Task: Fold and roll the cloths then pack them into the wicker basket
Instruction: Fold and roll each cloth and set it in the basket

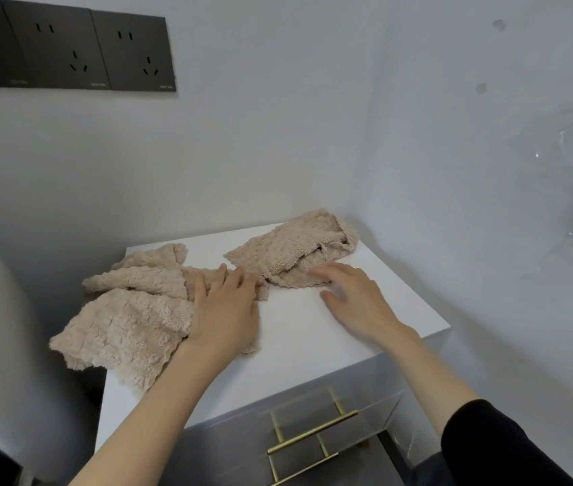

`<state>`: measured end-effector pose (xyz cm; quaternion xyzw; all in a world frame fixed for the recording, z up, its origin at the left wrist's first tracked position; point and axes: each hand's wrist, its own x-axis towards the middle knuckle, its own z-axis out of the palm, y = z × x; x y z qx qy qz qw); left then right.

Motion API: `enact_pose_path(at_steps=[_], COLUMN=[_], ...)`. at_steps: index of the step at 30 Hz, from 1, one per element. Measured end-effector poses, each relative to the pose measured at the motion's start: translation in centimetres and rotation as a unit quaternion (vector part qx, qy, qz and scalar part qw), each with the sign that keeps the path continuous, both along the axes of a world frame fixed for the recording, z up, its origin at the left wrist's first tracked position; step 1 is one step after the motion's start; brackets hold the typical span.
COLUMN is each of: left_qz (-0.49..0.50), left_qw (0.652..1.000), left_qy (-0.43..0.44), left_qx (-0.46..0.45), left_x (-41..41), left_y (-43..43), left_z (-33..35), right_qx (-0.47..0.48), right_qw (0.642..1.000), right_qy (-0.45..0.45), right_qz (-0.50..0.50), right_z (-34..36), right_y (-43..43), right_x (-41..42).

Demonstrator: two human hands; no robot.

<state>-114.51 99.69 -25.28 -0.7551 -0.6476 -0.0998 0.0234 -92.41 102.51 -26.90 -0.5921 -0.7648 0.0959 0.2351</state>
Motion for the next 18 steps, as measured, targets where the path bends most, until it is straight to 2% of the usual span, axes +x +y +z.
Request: enact_pose_path(at_steps=[3,7,12,15,18], left_qz=[-0.025,-0.054,-0.064,-0.085,-0.115], left_qw=[1.0,0.998,0.996,0.992,0.986], left_qy=[-0.014,-0.028,-0.067,-0.088,-0.114], left_qx=[0.007,0.002,0.003,0.021,0.049], left_x=[1.4,2.7,3.3,3.3,3.9], left_y=[-0.2,-0.3,-0.3,-0.2,0.0], left_z=[-0.1,-0.3,-0.3,-0.3,-0.2], right_qx=[0.031,0.08,0.094,0.109,0.08], right_qw=[0.999,0.994,0.99,0.976,0.96], right_qy=[-0.03,0.044,0.082,0.169,0.263], right_qz=[-0.027,-0.059,-0.071,-0.081,-0.055], right_z=[-0.5,-0.3,0.5,2.3,4.2], right_y=[0.2,0.6,0.1,-0.9,-2.7], right_x=[-0.4,-0.6,-0.1,0.9,2.8])
